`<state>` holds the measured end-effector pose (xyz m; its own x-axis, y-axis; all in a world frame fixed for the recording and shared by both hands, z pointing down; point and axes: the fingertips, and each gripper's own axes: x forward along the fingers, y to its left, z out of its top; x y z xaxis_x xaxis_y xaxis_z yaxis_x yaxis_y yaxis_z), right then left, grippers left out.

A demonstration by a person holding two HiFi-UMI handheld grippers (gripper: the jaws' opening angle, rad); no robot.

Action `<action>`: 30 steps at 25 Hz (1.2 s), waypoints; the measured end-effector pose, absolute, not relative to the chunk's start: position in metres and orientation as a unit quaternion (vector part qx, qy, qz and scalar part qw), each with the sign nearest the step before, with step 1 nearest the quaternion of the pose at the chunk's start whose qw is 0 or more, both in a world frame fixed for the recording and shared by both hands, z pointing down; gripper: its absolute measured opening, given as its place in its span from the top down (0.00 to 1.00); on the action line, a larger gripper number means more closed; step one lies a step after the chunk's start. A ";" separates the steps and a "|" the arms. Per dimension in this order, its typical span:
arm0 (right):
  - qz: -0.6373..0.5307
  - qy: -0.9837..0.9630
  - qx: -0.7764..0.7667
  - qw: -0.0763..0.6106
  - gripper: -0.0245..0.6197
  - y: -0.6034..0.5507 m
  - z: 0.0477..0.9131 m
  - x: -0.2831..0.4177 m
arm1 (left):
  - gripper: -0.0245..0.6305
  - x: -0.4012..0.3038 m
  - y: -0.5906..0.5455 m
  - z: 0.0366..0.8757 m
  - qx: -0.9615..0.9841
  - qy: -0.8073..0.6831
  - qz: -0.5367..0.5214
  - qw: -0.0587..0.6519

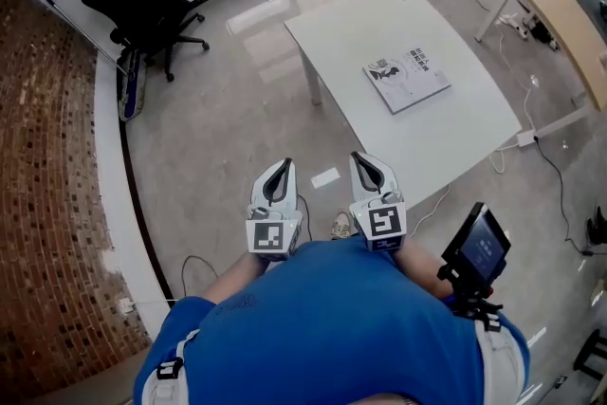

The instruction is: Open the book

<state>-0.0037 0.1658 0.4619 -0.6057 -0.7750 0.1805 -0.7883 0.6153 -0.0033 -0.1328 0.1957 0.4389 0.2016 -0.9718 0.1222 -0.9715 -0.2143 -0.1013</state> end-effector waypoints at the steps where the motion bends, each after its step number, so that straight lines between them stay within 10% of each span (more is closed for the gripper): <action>1: 0.045 -0.893 0.440 0.079 0.96 0.157 0.463 -0.002 | 0.95 -0.131 0.185 0.438 -0.779 0.622 -0.079 0.005; 30: 0.080 -0.732 0.672 0.077 0.96 0.030 0.457 -0.046 | 0.95 -0.180 -0.012 0.436 -0.922 0.379 -0.076 0.016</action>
